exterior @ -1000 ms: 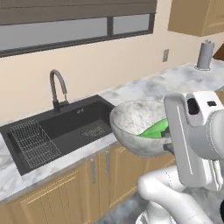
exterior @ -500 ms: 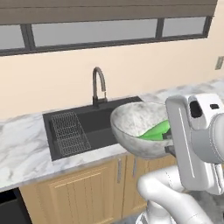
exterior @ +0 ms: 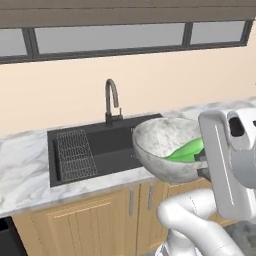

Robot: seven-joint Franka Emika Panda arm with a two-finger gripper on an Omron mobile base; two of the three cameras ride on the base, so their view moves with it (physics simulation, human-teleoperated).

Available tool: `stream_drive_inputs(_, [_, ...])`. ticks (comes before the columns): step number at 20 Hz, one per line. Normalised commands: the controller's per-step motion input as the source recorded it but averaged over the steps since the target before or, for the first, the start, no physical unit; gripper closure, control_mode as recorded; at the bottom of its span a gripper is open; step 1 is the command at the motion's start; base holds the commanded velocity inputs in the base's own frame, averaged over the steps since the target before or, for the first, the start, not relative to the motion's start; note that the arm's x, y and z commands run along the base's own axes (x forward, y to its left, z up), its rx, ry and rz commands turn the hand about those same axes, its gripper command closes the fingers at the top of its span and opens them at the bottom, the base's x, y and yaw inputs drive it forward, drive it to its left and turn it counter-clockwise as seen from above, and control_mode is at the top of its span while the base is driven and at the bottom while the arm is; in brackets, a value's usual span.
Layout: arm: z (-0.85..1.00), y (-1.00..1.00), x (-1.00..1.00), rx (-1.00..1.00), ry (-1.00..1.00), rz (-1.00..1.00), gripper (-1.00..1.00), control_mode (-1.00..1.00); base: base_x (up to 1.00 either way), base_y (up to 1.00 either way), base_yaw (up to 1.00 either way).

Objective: Pick the corn from the cabinet and place it in the bowl. Then pick the bowl and place it in the sink. Then turn on the sink facuet.

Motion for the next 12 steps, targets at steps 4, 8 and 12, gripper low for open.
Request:
stream_drive_inputs(4, [0.00,0.00,0.00,0.00,0.00,0.00,1.00,1.00,0.52,-0.20,0.01])
stream_drive_inputs(8, [0.00,0.00,0.00,0.00,0.00,0.00,1.00,1.00,0.57,-0.24,0.00])
stream_drive_inputs(12, [0.00,0.00,0.00,0.00,0.00,0.00,1.00,1.00,0.25,-0.29,0.03])
